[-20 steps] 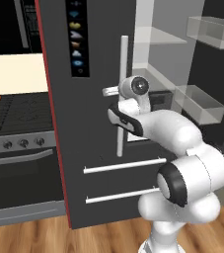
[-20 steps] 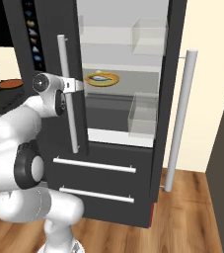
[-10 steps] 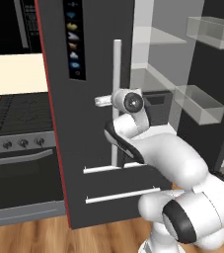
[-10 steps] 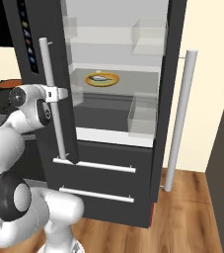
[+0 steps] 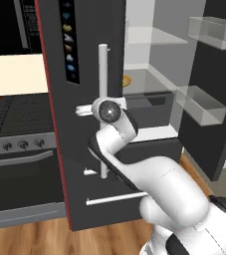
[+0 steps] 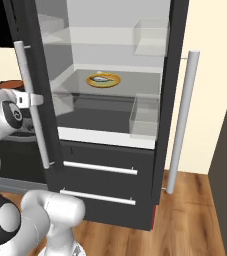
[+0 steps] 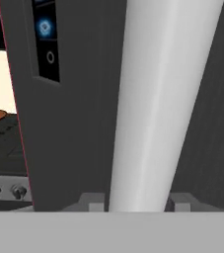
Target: Retrieve the fish from the fridge and place it on the saucepan with marinade on the stove.
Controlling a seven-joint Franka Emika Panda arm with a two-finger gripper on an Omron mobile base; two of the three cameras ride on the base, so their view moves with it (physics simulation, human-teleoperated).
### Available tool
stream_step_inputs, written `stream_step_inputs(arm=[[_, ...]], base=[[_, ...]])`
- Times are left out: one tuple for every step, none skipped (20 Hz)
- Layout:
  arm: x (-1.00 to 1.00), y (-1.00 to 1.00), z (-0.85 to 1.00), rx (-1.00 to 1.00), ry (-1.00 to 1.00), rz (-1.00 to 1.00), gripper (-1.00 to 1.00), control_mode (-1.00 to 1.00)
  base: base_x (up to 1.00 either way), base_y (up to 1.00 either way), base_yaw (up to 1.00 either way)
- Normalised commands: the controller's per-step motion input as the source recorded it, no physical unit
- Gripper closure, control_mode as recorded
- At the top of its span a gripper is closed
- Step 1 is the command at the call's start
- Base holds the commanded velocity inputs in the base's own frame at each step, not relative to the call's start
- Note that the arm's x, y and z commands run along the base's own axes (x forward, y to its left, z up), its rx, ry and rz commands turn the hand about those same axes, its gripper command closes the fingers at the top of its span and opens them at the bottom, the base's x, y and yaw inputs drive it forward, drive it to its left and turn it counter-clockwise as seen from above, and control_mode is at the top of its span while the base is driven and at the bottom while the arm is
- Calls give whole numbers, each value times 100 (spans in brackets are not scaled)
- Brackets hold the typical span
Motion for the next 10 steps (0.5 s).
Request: stream_step_inputs(arm=[[-49,87,0,0,23,-6,100,-100],[-49,88,0,0,23,-6,100,-100],[-50,91,0,0,22,-6,100,-100],[-49,96,0,0,21,-7,100,-100],[-49,100,-6,0,17,-7,100,-100],[-51,100,-15,0,12,-8,100,-100],[-54,100,-26,0,3,-9,100,-100],[-56,100,-32,0,0,-9,100,-100],[-56,100,-38,0,0,-9,100,-100],[-58,100,-40,0,0,-9,100,-100]], base=[[0,0,0],[0,0,0],[0,0,0],[0,0,0],[0,0,0],[0,0,0],[0,0,0],[0,0,0],[0,0,0],[0,0,0]])
